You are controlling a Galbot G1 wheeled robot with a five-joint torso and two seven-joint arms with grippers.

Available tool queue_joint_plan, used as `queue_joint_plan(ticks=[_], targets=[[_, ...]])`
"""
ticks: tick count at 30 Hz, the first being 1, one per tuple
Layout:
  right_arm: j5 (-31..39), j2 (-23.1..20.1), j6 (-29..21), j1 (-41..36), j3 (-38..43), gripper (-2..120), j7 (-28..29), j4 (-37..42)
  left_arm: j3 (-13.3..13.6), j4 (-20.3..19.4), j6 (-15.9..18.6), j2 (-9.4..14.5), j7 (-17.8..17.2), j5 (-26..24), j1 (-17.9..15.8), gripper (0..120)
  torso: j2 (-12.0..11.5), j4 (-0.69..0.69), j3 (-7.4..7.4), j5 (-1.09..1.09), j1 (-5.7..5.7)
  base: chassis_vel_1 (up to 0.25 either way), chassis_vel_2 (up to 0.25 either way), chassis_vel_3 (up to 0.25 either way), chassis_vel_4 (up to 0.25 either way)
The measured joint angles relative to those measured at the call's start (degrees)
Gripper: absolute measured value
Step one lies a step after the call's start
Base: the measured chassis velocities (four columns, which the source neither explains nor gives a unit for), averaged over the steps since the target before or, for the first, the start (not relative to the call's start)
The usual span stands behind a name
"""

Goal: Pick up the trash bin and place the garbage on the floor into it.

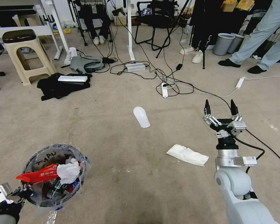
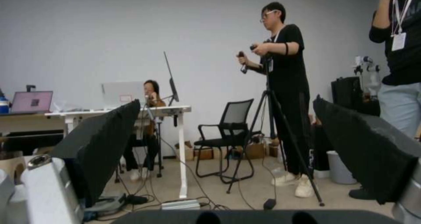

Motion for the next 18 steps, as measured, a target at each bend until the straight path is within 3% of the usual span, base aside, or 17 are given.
queue_joint_plan(ticks=[18], targets=[[-0.1,0.2,1.3,0.7,-0.6,100,0.1,-1.4,0.2,0.6,-0.4,-0.5,0.0,0.6,-0.2,0,0.0,0.00,0.01,0.00,0.00,-0.056,0.059,0.070,-0.062]])
